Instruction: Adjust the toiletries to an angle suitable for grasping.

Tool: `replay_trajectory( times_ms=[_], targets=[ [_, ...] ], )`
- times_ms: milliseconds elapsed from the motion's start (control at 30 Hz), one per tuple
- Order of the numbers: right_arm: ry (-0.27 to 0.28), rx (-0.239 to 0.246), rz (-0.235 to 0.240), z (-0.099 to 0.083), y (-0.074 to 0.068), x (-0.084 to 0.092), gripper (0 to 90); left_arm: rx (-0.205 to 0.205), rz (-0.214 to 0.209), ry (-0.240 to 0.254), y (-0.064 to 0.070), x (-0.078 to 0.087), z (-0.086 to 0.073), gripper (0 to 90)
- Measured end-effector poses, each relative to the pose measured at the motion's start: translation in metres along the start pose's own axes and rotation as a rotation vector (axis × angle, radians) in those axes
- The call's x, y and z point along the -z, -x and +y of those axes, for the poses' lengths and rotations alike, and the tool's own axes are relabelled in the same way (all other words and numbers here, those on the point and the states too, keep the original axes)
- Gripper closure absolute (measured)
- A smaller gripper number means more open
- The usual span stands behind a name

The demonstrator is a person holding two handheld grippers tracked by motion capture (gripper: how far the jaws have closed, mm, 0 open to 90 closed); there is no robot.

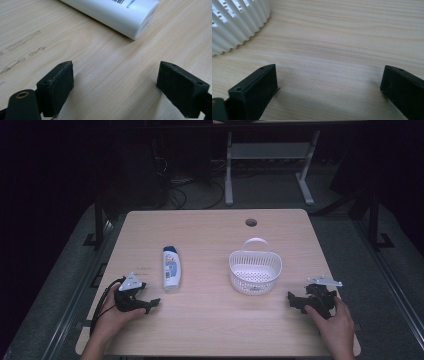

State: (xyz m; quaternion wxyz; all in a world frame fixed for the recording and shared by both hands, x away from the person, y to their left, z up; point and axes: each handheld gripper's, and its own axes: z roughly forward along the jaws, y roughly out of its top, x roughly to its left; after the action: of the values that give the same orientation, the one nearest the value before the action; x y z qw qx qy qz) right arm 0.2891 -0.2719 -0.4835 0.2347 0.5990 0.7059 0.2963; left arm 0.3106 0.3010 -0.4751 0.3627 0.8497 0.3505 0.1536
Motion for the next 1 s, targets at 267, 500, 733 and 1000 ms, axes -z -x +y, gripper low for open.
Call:
replay_trajectory(
  times_ms=[267,500,733,1000],
  targets=[
    [0.0,0.0,0.0,0.0,0.0,0.0,0.5,-0.003,0.0,-0.001,-0.001,0.0,0.0,14.0],
    [0.0,0.0,0.0,0.0,0.0,0.0,0.5,0.003,-0.001,-0.002,0.0,0.003,0.0,17.2],
    [-0.001,0.0,0.0,0.0,0.0,0.0,0.5,0.031,-0.026,0.009,-0.005,0.012,0.002,37.6],
    [0.0,0.001,0.0,0.0,0.0,0.0,0.5,0.097,-0.022,0.021,-0.012,0.024,0.013,78.0]
  ],
)
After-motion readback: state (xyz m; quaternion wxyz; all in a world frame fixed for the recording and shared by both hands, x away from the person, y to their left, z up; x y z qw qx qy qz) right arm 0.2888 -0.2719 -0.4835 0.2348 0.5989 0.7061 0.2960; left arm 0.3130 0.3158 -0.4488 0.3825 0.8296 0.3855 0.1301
